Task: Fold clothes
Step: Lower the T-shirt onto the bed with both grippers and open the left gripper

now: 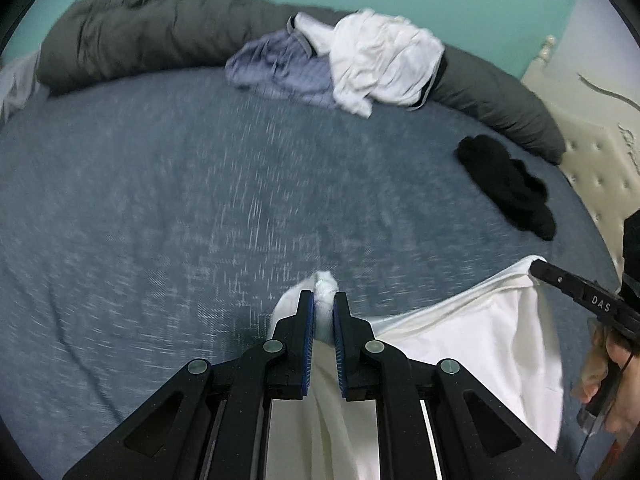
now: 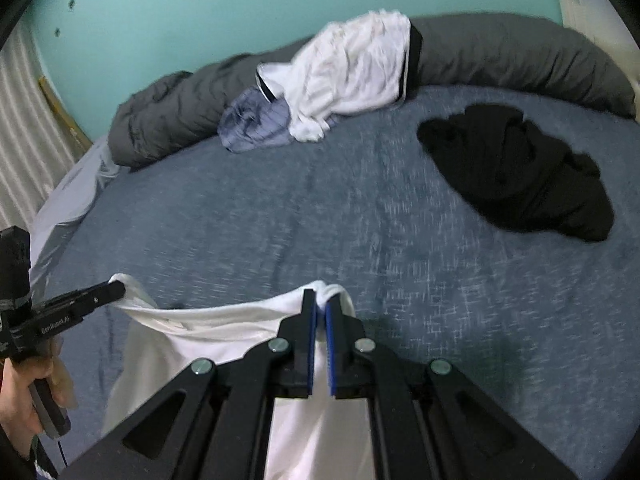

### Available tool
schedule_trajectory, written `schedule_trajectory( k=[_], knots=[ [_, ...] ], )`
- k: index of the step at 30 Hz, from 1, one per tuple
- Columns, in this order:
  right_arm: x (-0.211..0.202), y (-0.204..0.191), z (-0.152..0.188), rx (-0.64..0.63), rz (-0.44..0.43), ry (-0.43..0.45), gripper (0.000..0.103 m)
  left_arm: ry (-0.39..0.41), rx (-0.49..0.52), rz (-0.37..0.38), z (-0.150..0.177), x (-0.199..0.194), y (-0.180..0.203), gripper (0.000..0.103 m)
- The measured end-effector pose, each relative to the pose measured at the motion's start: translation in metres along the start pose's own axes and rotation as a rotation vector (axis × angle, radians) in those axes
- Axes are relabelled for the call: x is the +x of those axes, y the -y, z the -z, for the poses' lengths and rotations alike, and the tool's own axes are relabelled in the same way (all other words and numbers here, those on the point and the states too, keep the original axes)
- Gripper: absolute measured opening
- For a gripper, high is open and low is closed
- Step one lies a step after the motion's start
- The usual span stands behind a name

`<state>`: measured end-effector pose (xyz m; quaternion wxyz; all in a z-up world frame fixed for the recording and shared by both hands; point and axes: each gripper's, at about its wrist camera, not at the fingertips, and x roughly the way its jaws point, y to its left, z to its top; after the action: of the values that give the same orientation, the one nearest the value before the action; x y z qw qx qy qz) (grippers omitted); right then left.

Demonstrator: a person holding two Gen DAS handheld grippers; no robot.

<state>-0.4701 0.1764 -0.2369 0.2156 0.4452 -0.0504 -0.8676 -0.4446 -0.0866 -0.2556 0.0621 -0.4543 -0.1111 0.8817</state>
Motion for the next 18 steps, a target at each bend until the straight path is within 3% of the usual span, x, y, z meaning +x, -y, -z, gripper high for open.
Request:
schedule_trajectory(
  k=[2, 4, 5, 6, 8, 9, 10, 12, 15, 18],
  knots=[
    [0.016, 0.004, 0.003, 0.006, 0.015, -0.024, 0.005, -0.018, -0.021, -0.002, 0.005, 0.018, -0.006, 0.016],
    [0.034, 0.008, 0.008, 0.013, 0.034, -0.055, 0.006, -0.024, -0.027, -0.006, 0.007, 0.026, -0.007, 0.04],
    [0.041, 0.011, 0.01, 0.019, 0.05, -0.076, 0.006, -0.014, -0.037, 0.002, 0.008, 0.026, -0.009, 0.063],
    [0.045, 0.013, 0.011, 0.02, 0.069, -0.083, 0.008, 0.006, -0.049, 0.008, 0.008, 0.022, -0.01, 0.072],
    [0.037, 0.016, 0.011, 0.031, 0.095, -0.041, 0.011, 0.035, -0.064, 0.018, 0.007, 0.011, -0.013, 0.072],
    [0.031, 0.018, 0.011, 0.037, 0.107, -0.017, 0.019, 0.05, -0.066, 0.014, 0.006, 0.004, -0.014, 0.073],
    [0.026, 0.02, 0.011, 0.043, 0.119, 0.007, 0.042, 0.065, -0.067, 0.01, 0.005, -0.004, -0.015, 0.074],
    [0.008, 0.027, 0.011, 0.08, 0.125, 0.064, 0.076, 0.096, -0.057, 0.002, 0.007, -0.025, -0.017, 0.076],
    [-0.023, 0.029, 0.01, 0.099, 0.083, 0.11, 0.077, 0.136, -0.045, -0.007, 0.023, -0.064, -0.02, 0.078],
    [-0.045, 0.02, 0.022, 0.058, 0.048, 0.101, 0.077, 0.157, -0.044, -0.011, 0.049, -0.095, -0.022, 0.081]
  ],
)
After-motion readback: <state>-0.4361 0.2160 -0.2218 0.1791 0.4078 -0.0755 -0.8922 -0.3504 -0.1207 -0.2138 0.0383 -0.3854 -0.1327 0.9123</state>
